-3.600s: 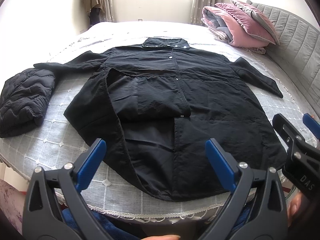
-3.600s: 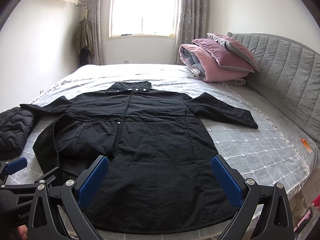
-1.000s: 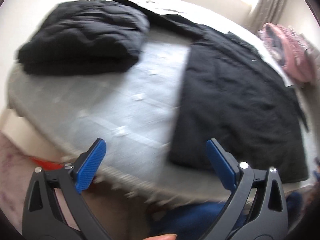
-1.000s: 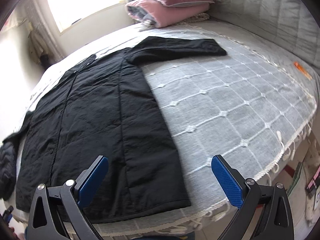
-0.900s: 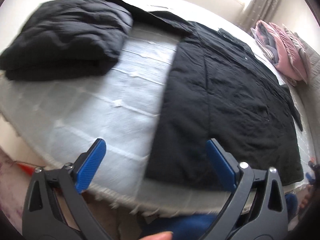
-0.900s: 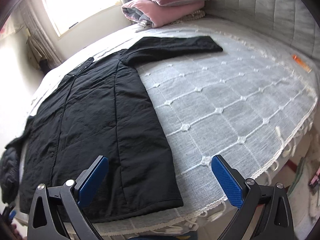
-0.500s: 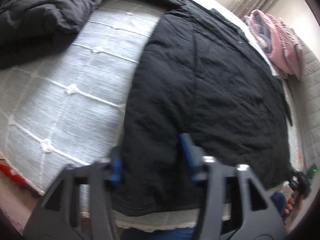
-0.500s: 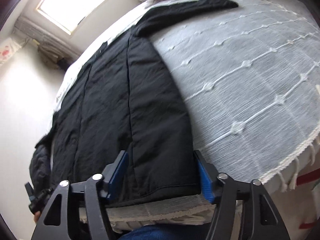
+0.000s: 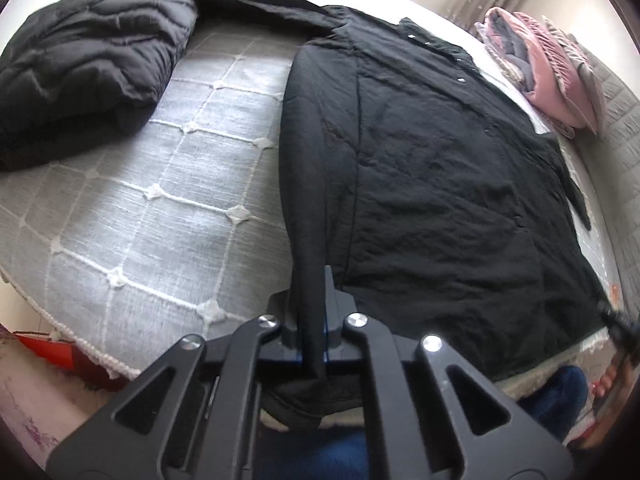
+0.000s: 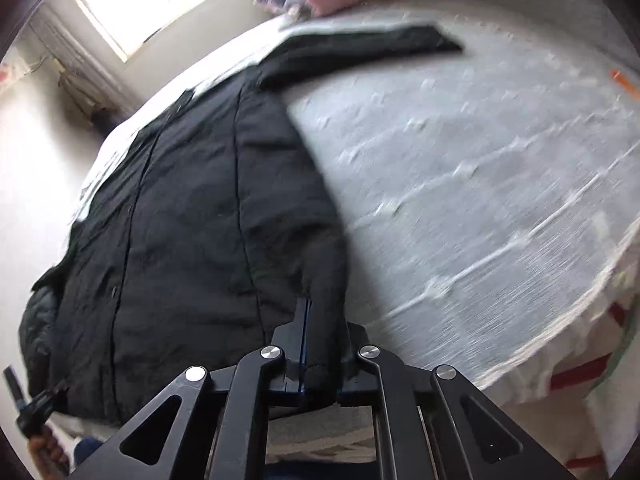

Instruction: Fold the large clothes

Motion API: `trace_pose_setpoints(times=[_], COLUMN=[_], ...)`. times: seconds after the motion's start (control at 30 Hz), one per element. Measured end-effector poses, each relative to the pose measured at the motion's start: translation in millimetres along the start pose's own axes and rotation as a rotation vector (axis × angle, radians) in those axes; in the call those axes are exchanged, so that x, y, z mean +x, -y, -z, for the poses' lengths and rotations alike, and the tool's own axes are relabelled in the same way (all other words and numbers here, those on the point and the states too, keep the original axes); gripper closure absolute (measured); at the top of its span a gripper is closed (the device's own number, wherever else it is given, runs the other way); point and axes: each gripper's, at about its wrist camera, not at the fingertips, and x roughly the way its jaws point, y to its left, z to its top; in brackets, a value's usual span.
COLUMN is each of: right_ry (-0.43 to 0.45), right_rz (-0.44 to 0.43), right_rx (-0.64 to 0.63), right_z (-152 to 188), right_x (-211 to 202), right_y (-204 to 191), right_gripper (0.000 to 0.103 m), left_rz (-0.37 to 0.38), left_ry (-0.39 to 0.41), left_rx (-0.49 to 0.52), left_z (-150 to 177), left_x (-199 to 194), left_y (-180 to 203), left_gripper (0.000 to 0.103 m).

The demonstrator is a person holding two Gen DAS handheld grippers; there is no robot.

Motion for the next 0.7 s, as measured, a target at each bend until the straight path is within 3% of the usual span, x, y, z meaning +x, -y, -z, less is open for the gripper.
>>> trace_pose_setpoints(times=[0.1, 0.2, 0.3, 0.37, 0.43, 0.53, 0.6, 0.63, 0.67, 0.7], right_ry=[0.057, 0.044, -0.015, -0.049, -0.034, 0.016, 0.091, 0.123, 0.16, 0.197], right_rz=[0.014, 0.078, 0.128, 0.14, 0.168, 0.187, 0.21, 0.213, 0.212, 0.204], right_rx=[-0.01, -0.034, -0.03, -0.054, -0.081, -0.07, -0.065, -0.07, -0.077, -0.091], right_z=[-21, -27, -17, -9, -6, -12, -21, -23, -26, -28], right_x=[-21, -14, 13, 30, 31, 15, -4, -10, -19, -28], right_y=[-3, -9, -2, -2, -5, -6, -10, -14, -20, -28], right_gripper=[0.095, 0.095, 0.094, 0.085, 0.083, 0.077, 0.069, 0.054, 0.03, 0.021], left_rz=[0.007, -0.015, -0.011, -0.021, -0.036, -0.116, -0.136, -0.147, -0.152, -0.152], left_ry=[-0.011, -0.042, -0.078, -0.066, -0.048, 0.022, 0.071, 0.098, 0.111, 0.132], left_rx=[0.017, 0.005, -0.031, -0.04, -0.052, -0.083, -0.091, -0.099, -0.105, -0.115], left_z=[7, 10, 7, 5, 3, -2, -5, -9, -12, -16], left_x=[-2, 16, 28, 24, 16, -4, -16, -22, -26, -31], left_y=[3, -3, -14, -19, -23, -29, -29, -28, -26, -24], left_gripper=[0.096, 0.095, 0.079, 0.065, 0.059, 0.047, 0.043, 0.043, 0.043, 0.042])
